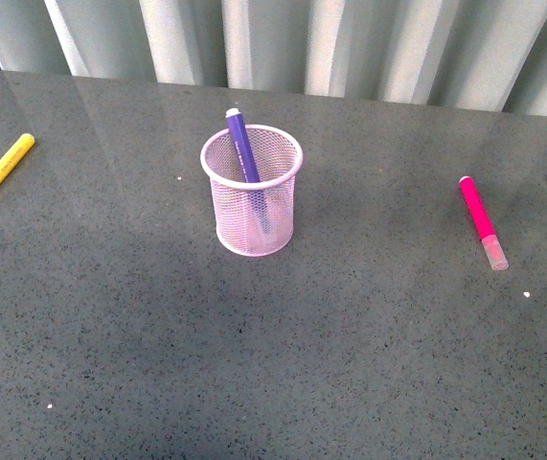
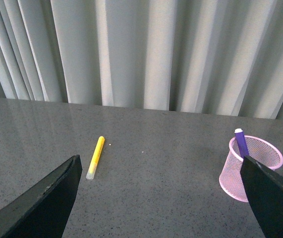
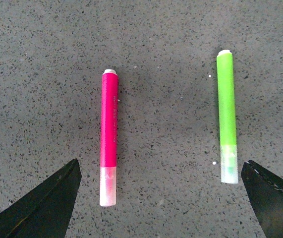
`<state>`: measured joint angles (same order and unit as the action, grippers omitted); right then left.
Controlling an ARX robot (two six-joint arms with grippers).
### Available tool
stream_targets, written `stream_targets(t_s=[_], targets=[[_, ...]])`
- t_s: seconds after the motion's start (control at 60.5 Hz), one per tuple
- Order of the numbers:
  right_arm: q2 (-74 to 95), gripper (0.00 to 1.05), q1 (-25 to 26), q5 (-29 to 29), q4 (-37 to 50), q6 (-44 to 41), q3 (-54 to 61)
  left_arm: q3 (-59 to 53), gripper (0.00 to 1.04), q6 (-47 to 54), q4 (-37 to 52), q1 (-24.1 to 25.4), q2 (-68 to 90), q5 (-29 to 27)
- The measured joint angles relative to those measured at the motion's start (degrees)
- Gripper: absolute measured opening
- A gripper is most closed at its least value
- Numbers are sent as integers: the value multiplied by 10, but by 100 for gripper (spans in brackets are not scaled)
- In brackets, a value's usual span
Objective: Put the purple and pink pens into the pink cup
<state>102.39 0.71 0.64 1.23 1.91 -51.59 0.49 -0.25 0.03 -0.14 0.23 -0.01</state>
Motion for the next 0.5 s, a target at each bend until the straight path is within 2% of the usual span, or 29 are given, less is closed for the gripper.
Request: stream_targets(t_s=[0.496], targets=[[149,98,-24,-8,-18,23,-121,0,98,0,0,0,0,0]])
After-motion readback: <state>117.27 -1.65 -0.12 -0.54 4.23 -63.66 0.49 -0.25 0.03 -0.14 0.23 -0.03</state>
